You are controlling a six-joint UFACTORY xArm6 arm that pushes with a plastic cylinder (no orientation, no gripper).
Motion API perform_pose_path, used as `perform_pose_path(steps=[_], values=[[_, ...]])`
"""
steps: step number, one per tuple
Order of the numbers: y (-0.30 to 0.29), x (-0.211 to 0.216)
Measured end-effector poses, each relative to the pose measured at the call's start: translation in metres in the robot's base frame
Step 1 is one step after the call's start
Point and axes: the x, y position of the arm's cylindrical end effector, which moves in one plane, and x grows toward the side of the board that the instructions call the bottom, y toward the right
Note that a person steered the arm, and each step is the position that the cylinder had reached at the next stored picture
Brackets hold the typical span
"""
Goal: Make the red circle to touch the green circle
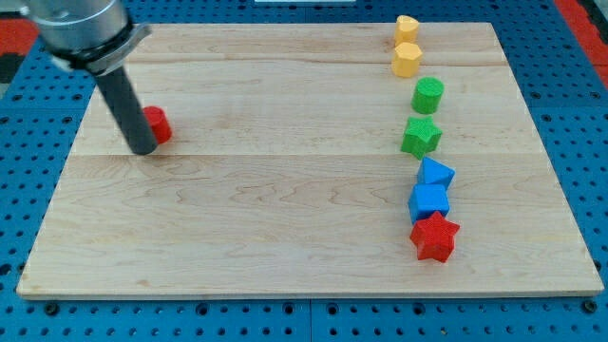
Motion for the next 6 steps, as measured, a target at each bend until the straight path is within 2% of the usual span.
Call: perform_pose_path(steps=[1,2,3,4,5,6], values=[[-0.037,-0.009],[-0.043,-0.017],[0.034,-0.045],[0.076,-0.068],[0.021,-0.072],[0.071,-0.098]])
